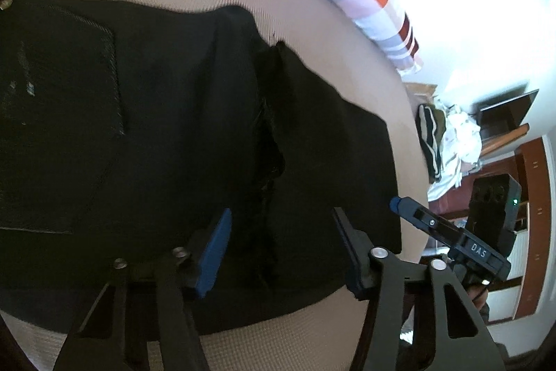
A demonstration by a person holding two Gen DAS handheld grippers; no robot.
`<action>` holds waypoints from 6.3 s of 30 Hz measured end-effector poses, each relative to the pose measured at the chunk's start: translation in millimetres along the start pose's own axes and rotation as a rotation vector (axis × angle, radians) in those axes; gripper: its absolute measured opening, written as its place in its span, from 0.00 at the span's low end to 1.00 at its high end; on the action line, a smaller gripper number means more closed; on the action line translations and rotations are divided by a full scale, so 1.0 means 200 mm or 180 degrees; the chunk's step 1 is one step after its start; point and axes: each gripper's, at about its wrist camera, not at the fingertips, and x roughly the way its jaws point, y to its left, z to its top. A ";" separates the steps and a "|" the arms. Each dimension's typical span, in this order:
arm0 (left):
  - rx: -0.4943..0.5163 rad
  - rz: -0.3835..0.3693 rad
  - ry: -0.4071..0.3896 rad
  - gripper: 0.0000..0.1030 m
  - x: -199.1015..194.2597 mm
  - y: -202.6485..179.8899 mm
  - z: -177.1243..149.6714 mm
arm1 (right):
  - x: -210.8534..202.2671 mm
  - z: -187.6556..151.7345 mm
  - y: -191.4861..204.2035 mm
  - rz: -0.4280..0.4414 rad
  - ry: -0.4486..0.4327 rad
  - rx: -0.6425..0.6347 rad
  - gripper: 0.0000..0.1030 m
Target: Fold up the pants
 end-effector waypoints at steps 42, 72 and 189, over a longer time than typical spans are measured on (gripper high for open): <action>0.1373 0.1154 -0.0534 0.39 0.32 -0.26 0.25 | 0.25 0.32 -0.07 -0.1246 -0.0271 -0.0836 0.28; 0.1304 0.1409 -0.0904 0.53 -0.22 -0.13 -0.14 | 0.16 0.08 0.23 -0.1066 -0.0172 -0.1231 0.41; 0.0430 0.0403 -0.0446 0.68 0.26 -0.61 0.13 | -0.43 0.04 -0.14 -0.0470 -0.1132 0.0526 0.53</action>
